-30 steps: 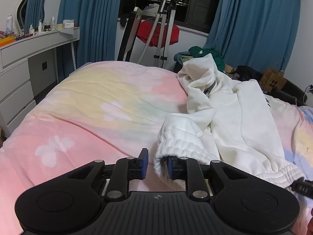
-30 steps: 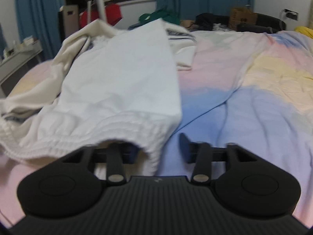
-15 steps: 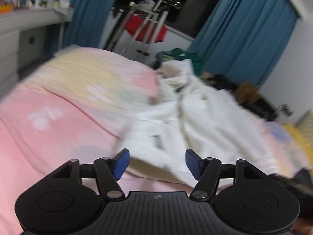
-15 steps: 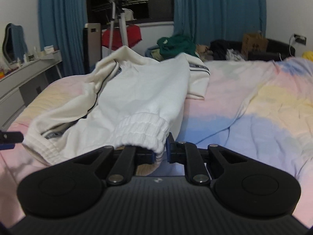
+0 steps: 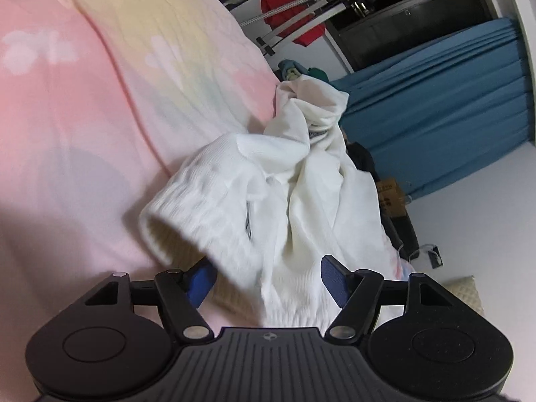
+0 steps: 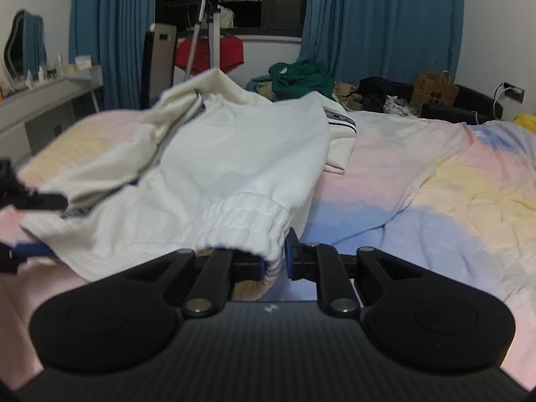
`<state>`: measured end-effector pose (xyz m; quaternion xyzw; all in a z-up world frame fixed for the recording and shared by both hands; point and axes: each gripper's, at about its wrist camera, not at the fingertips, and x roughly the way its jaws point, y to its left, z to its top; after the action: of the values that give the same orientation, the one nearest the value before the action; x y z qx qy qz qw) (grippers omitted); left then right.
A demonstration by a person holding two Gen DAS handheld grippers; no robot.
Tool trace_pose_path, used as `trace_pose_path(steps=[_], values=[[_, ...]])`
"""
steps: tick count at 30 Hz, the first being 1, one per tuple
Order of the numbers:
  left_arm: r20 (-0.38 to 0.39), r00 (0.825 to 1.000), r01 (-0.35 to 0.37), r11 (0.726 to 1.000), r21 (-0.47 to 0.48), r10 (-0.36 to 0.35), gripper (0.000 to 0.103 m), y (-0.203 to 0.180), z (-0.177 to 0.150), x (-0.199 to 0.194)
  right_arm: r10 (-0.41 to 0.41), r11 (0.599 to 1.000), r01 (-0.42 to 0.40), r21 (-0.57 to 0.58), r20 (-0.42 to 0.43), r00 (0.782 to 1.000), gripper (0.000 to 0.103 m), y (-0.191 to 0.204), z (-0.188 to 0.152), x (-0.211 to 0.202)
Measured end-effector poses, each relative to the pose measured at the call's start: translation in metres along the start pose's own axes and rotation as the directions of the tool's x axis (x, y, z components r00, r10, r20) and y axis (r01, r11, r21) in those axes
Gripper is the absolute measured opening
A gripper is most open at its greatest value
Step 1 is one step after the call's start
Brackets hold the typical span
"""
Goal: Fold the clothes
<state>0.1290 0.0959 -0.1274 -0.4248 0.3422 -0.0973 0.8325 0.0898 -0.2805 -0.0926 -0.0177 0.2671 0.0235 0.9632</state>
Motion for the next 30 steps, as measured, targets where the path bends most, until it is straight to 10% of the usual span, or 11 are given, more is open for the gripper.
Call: trace_pose_path(steps=[11,22,30], values=[[0.120,0.989,-0.062,0.975,-0.214,0.090,0.014,0.029,0.033,0.000,0.026,0.999,-0.023,0.032,-0.121,0.992,0.012,-0.003,-0.022,0.026],[0.248,0.968,-0.038,0.998,-0.046,0.048,0.010,-0.020,0.144,-0.099,0.212,0.975,-0.212,0.066,0.007,0.977,0.012,0.080,-0.023,-0.055],[0.418,0.876,-0.294,0.953,0.068,0.240,0.011,-0.020,0.274,-0.150,0.585,0.808,-0.588,0.040,0.063,0.808,0.013,0.224,0.018,-0.049]])
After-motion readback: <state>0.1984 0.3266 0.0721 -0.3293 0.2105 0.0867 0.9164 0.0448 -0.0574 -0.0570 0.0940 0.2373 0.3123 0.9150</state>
